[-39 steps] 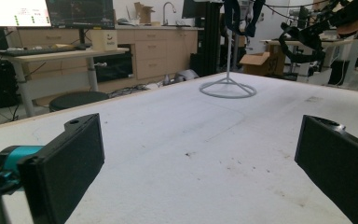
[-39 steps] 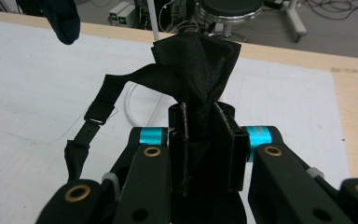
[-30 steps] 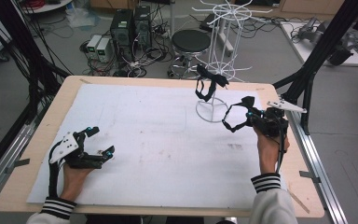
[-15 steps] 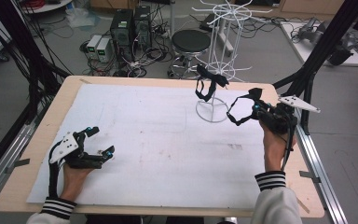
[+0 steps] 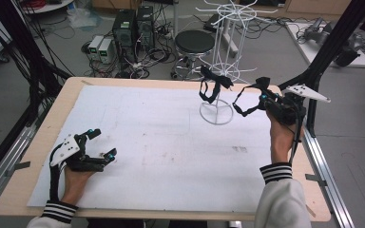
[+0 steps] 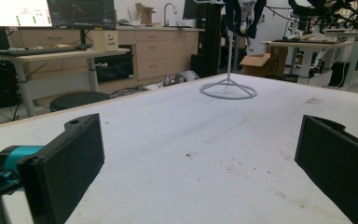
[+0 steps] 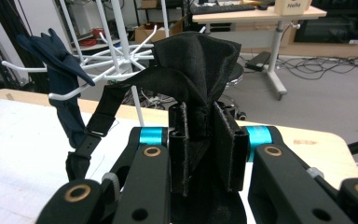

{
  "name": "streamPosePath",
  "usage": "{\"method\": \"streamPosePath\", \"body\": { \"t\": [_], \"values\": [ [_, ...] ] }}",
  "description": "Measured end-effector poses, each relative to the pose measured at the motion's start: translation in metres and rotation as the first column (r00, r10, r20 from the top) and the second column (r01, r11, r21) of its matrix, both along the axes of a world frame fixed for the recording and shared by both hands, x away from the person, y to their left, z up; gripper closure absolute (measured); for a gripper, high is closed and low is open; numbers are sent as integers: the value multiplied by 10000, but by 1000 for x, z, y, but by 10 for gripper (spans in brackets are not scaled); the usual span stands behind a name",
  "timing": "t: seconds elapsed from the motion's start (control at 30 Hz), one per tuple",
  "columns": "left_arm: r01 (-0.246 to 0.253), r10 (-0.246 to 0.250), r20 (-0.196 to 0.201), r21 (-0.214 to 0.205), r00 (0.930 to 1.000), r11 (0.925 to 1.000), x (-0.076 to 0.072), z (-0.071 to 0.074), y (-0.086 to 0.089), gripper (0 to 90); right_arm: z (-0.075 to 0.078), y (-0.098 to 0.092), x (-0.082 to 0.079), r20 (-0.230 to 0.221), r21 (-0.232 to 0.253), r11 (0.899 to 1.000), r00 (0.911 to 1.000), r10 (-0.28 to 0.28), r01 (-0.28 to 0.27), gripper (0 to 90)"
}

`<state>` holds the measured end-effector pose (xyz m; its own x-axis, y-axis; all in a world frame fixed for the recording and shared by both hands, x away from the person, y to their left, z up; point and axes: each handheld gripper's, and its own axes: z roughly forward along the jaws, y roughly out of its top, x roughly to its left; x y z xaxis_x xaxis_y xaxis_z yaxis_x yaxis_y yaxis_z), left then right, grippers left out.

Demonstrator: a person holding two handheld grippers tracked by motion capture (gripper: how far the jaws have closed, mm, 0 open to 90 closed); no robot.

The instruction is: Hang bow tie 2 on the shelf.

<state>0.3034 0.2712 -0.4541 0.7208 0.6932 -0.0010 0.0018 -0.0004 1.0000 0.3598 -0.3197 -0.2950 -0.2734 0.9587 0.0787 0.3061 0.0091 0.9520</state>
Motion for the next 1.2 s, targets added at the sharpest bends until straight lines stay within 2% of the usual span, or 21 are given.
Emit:
{"method": "streamPosePath", "body": {
  "t": [0.2, 0.37, 0.43, 0.77, 0.87, 1.2],
  "values": [
    [23, -23, -15, -7, 10000, 10000, 0, 0, 0, 18, 2, 2, 5, 78, -129, 9999, 10000, 5, -4, 770],
    [3, -3, -21, -13, 10000, 10000, 0, 0, 0, 18, 2, 3, 13, 72, 74, 10000, 10000, -22, 21, 769],
    [-10, 10, -7, -22, 10000, 10000, 0, 0, 0, 18, 1, 3, 18, 77, -14, 10000, 9999, -88, 88, 770],
    [13, -13, -14, -20, 10000, 10000, 0, 0, 0, 18, -9, 4, 34, 42, 135, 9991, 9992, -399, 398, 769],
    [12, -12, -14, -6, 10000, 10000, 0, 0, 0, 18, -12, 4, 37, -18, 265, 9989, 9993, -377, 377, 769],
    [2, -2, 13, -17, 10000, 10000, 0, 0, 0, 18, -20, 9, 48, -144, 235, 9996, 9998, -141, 145, 768]
  ]
}}
